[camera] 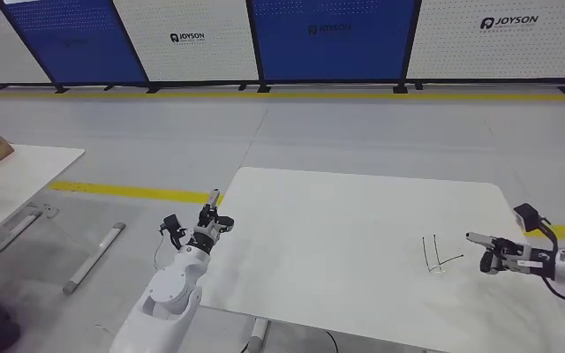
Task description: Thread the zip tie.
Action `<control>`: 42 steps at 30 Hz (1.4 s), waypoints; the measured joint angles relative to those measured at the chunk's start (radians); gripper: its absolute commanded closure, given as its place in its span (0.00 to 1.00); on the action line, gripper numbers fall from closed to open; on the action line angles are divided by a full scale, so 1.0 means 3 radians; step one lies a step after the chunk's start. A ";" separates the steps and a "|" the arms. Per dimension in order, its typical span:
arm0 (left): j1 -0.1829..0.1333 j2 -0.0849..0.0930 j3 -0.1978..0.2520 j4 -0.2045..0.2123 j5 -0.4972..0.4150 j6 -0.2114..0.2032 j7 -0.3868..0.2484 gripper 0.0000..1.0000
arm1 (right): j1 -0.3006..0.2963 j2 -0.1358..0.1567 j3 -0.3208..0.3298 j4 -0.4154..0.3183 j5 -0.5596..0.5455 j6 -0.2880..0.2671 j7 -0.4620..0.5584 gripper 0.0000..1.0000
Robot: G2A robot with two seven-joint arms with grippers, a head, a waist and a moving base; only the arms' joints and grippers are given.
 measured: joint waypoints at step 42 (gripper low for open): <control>0.0000 0.0000 0.0000 0.0000 0.0000 0.0000 0.0000 0.00 | 0.0720 0.0410 -0.1578 0.0519 0.0575 -0.0761 0.0000 0.00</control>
